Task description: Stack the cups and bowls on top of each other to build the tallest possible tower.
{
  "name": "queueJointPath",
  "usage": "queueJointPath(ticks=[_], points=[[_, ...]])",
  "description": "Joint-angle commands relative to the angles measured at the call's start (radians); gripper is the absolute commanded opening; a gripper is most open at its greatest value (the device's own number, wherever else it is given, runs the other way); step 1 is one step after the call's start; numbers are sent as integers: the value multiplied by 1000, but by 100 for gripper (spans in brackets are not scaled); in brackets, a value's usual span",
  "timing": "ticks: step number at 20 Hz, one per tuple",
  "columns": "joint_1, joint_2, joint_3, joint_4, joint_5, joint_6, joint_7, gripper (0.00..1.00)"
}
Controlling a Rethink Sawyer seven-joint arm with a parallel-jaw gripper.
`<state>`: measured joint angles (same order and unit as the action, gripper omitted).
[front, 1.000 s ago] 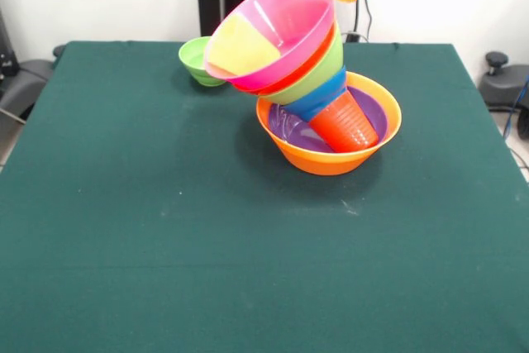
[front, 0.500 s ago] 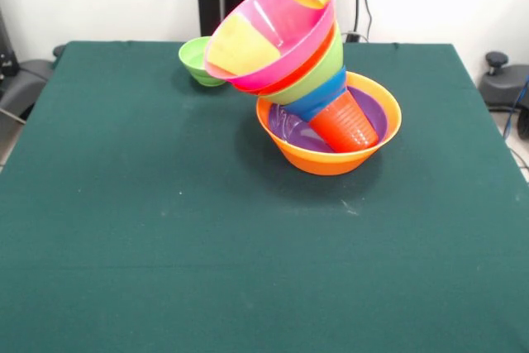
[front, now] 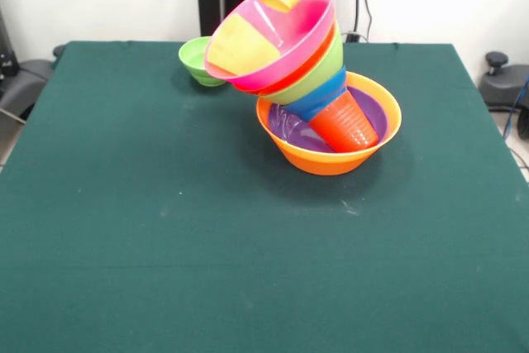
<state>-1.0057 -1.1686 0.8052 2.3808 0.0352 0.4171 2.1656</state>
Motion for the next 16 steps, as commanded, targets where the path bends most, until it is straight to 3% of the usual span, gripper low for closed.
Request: queueJointPath(ticks=[1, 9, 16], points=[[-21, 115, 32, 66, -56, 23, -58, 0], [9, 118, 0, 85, -98, 33, -39, 0], [27, 168, 43, 88, -83, 22, -32, 0]])
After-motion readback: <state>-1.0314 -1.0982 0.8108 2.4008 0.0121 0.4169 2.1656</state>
